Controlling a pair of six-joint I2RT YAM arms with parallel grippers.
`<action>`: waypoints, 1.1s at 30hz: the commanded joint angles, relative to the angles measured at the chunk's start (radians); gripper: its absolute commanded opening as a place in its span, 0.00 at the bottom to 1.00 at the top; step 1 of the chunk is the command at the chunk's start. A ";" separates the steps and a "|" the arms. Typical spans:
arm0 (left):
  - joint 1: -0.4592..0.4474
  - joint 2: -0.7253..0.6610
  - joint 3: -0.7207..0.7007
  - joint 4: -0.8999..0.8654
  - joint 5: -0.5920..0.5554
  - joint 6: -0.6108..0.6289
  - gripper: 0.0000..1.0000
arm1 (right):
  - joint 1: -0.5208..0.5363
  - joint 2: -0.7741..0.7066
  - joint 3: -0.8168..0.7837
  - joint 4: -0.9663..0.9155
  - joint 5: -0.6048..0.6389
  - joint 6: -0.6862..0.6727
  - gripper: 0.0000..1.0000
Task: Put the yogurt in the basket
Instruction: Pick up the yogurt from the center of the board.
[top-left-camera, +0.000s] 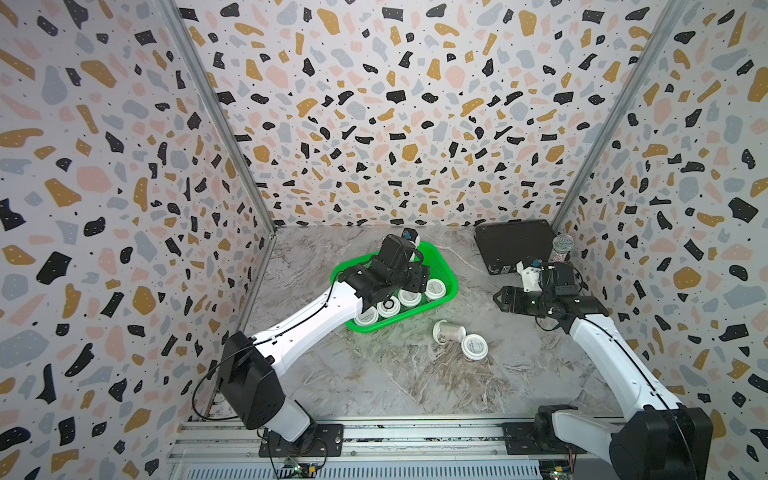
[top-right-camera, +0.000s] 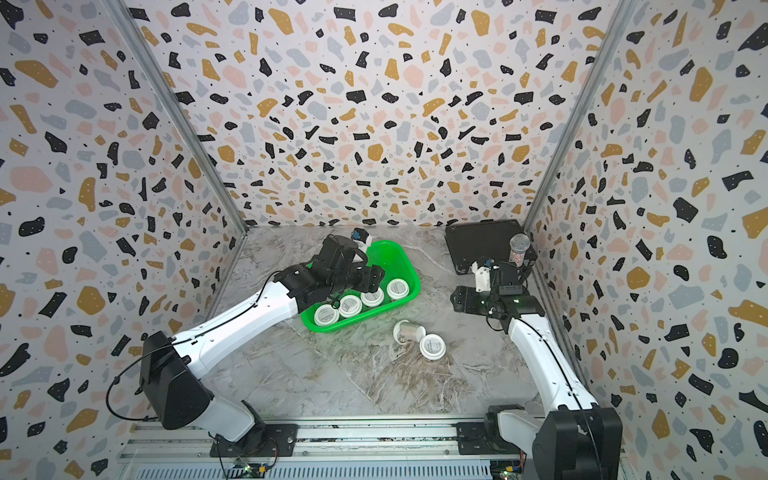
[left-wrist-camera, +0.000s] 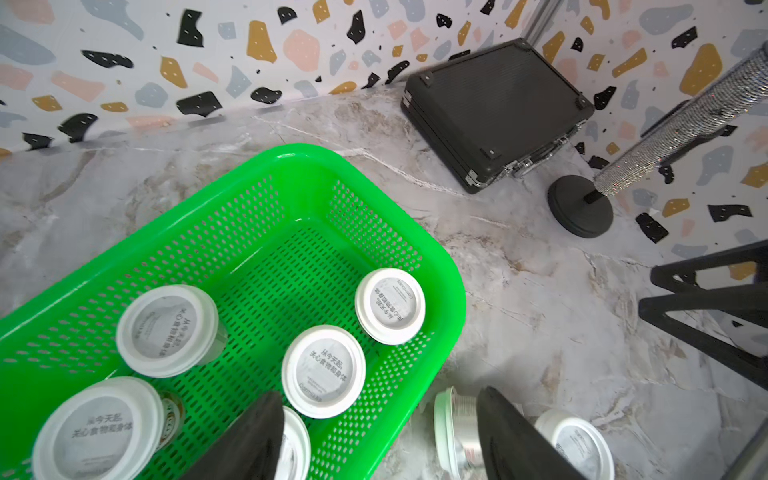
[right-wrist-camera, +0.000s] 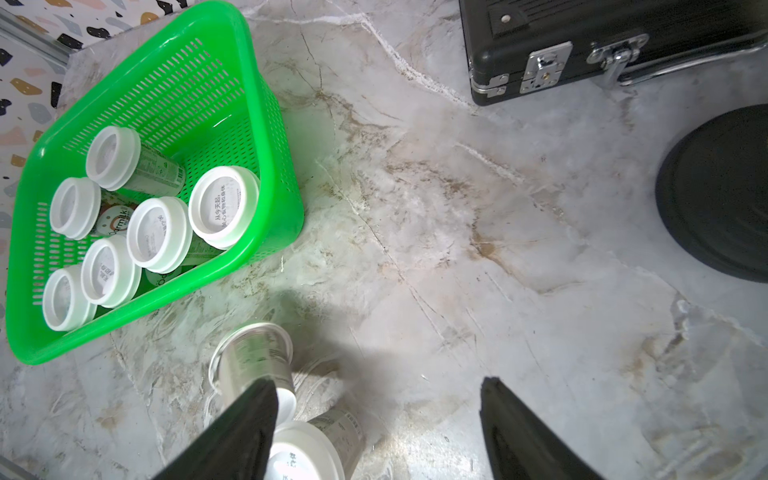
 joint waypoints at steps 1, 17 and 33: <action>-0.003 -0.038 -0.026 0.024 0.071 -0.005 0.77 | -0.004 0.010 0.011 -0.030 -0.057 -0.047 0.81; -0.009 -0.111 -0.322 0.108 0.416 -0.076 0.84 | 0.047 0.145 0.007 -0.051 -0.171 -0.089 0.81; -0.194 0.136 -0.176 0.061 0.306 0.106 0.86 | 0.069 0.238 -0.031 -0.044 -0.174 -0.077 0.71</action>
